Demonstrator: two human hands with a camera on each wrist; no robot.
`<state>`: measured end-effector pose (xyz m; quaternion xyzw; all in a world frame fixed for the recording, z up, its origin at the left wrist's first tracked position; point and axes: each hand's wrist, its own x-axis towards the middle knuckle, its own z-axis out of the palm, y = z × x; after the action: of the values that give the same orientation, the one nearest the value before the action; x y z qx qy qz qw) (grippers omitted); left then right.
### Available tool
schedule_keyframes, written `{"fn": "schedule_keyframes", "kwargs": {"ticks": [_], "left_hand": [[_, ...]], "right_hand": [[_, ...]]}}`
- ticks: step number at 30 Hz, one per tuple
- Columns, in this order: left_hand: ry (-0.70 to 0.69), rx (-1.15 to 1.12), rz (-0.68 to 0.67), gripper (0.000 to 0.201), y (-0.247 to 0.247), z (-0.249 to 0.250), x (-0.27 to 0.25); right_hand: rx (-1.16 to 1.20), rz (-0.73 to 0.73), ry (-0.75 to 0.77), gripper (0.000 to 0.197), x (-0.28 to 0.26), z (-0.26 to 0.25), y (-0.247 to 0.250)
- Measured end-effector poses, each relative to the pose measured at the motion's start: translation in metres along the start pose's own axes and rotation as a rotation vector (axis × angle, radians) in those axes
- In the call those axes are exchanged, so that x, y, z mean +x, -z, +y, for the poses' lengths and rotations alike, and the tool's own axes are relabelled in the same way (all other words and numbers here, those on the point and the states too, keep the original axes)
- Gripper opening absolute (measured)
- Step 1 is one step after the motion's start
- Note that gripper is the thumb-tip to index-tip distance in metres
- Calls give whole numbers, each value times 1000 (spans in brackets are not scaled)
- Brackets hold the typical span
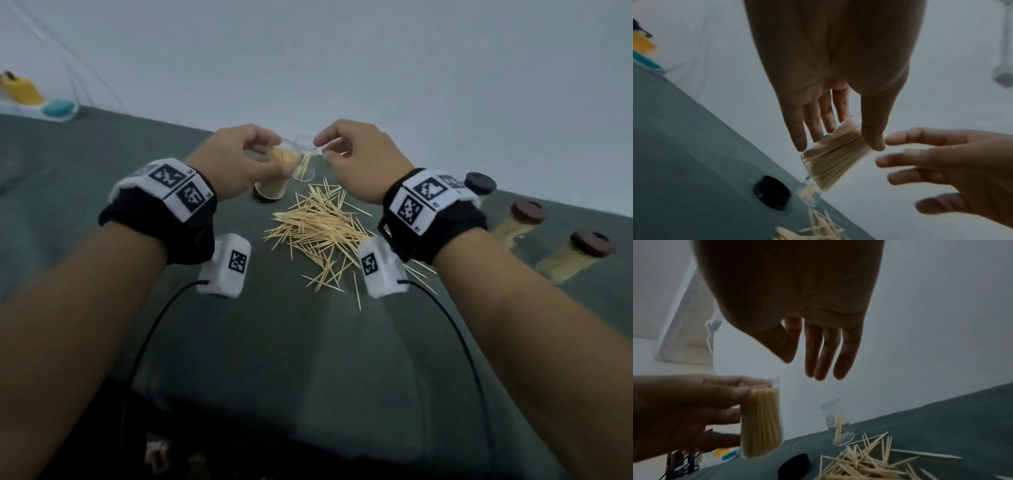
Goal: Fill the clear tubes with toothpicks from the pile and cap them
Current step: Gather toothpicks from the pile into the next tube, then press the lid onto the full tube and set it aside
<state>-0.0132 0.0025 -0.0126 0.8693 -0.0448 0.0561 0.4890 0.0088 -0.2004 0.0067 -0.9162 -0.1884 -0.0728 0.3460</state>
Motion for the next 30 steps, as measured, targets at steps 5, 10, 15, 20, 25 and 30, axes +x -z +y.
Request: {"fn": "schedule_keyframes", "kwargs": {"ticks": [5,10,15,20,25,30], "left_hand": [[80,102,75,51,24,-28,12],[127,114,125,53,33,-45,20],[134,133,149,53,37,-49,25],[144,141,148,54,37,-50,26],[149,120,160,53,34,-49,27],[131,76,170,51,24,-43,27]], "right_hand": [[-209,-198,-20,22,37,-5,-41],[-400,-349,-17,25,62,-7,-73],[-507,-424,-17,36,75,-12,-90],[-583,-431,-6,36,76,-11,-104],[-527,-405,14,16,73,-11,-99],[-346,-240,6,37,67,-2,-79]]}}
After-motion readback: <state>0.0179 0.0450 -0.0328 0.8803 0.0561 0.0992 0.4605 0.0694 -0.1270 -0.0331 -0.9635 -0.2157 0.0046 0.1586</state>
